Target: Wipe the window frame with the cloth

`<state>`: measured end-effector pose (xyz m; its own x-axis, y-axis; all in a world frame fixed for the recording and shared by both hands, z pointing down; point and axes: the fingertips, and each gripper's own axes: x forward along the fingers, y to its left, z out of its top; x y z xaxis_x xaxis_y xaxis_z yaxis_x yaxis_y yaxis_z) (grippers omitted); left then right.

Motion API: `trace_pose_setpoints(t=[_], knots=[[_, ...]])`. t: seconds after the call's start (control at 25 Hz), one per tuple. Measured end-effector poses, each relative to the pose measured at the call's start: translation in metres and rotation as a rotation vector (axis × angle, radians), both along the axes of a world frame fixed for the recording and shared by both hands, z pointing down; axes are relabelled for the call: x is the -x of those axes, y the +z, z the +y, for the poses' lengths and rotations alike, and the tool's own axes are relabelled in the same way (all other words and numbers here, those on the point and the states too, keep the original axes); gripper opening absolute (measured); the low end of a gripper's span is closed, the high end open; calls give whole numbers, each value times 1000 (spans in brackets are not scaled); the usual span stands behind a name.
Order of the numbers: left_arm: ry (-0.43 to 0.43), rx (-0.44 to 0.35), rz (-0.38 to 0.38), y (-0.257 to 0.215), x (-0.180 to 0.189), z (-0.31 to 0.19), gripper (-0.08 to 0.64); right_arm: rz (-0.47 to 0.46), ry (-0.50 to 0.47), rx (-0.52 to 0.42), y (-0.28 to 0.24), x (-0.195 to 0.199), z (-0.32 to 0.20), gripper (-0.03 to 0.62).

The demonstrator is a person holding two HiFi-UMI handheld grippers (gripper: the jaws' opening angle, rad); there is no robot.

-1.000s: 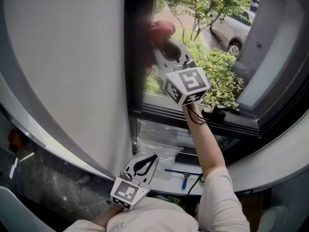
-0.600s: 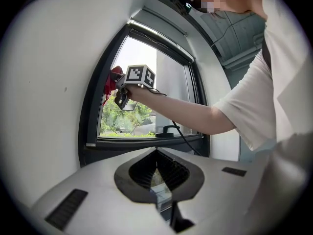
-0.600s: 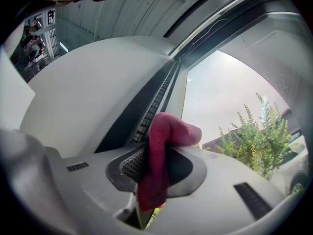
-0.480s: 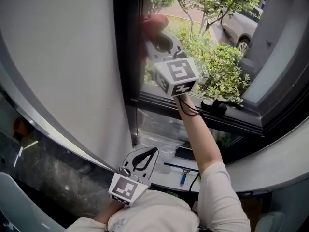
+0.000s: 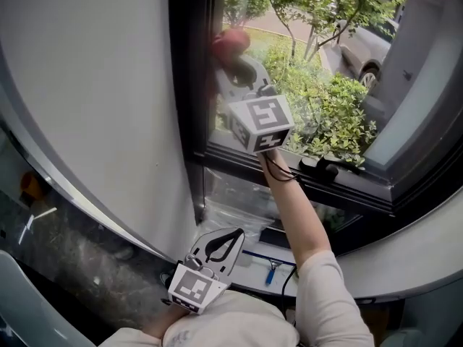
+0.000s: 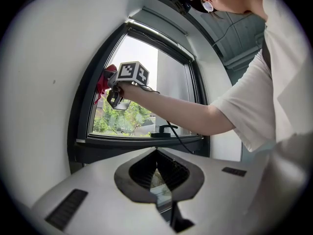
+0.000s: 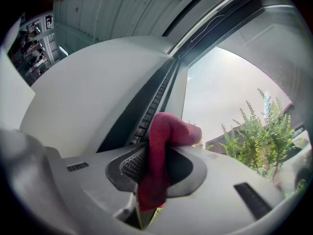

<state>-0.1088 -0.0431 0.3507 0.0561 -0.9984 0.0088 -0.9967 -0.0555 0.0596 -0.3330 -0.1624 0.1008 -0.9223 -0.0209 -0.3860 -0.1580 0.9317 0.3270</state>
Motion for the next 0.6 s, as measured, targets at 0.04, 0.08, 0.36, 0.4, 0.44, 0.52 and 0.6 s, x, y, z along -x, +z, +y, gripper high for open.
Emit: trace_pose_setpoints(t=[0.04, 0.08, 0.36, 0.4, 0.44, 0.52, 0.6], knots=[[2, -4, -2, -2, 0, 0, 8, 2, -4, 0, 1, 0, 0, 87], [2, -4, 0, -3, 0, 0, 8, 2, -7, -2, 2, 0, 0, 87], [-8, 23, -11, 1, 13, 6, 9, -16, -9, 19, 6, -1, -2, 87], [-6, 23, -10, 1, 14, 6, 8, -13, -10, 22, 8, -1, -2, 87], [-3, 21, -9, 1, 14, 6, 8, -8, -12, 25, 11, -1, -2, 87], [11, 19, -7, 1, 13, 5, 8, -1, -16, 29, 16, 0, -1, 87], [28, 19, -6, 1, 11, 4, 9, 2, -18, 29, 18, 0, -1, 87]])
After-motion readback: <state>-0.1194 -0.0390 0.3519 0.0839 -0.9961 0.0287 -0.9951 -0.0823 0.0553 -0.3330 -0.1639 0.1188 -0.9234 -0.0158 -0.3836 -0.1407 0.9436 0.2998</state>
